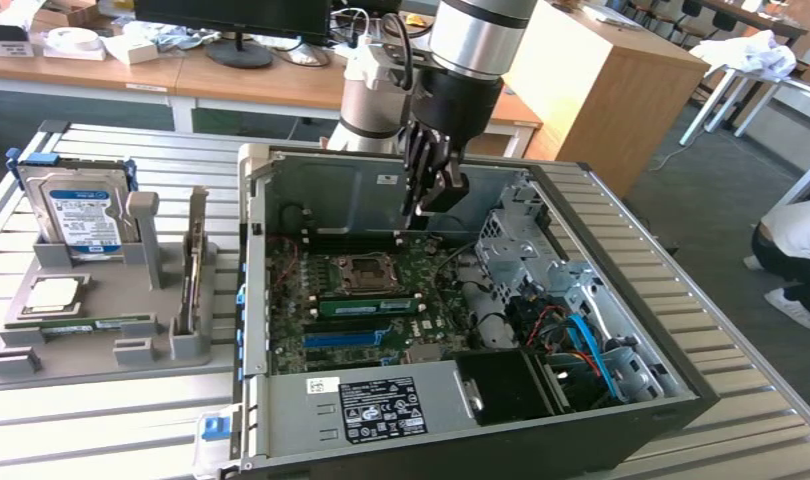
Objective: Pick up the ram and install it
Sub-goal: 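Press down the ram until it locks into place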
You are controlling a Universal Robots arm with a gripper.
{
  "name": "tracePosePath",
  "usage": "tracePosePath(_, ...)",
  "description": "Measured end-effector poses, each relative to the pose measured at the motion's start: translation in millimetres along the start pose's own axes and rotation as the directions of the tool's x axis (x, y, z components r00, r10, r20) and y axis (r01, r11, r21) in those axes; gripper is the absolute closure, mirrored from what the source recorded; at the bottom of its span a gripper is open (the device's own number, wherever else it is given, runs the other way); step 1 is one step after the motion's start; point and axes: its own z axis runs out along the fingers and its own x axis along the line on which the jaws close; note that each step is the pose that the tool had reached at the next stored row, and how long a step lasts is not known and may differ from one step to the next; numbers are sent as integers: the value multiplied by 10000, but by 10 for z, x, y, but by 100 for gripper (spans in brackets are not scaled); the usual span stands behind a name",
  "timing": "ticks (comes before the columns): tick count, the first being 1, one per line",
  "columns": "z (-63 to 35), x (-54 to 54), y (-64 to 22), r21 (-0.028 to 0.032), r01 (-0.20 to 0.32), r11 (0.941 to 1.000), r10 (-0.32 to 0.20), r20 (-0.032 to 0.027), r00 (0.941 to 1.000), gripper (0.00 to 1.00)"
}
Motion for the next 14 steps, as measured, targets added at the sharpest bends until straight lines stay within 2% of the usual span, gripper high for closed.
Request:
tracePosePath(11,0,0,0,0,0,10000,0,0,10000,71)
tracePosePath(13,0,0,0,0,0,10000,0,0,10000,83)
tracePosePath(14,0,0,0,0,0,10000,0,0,10000,83)
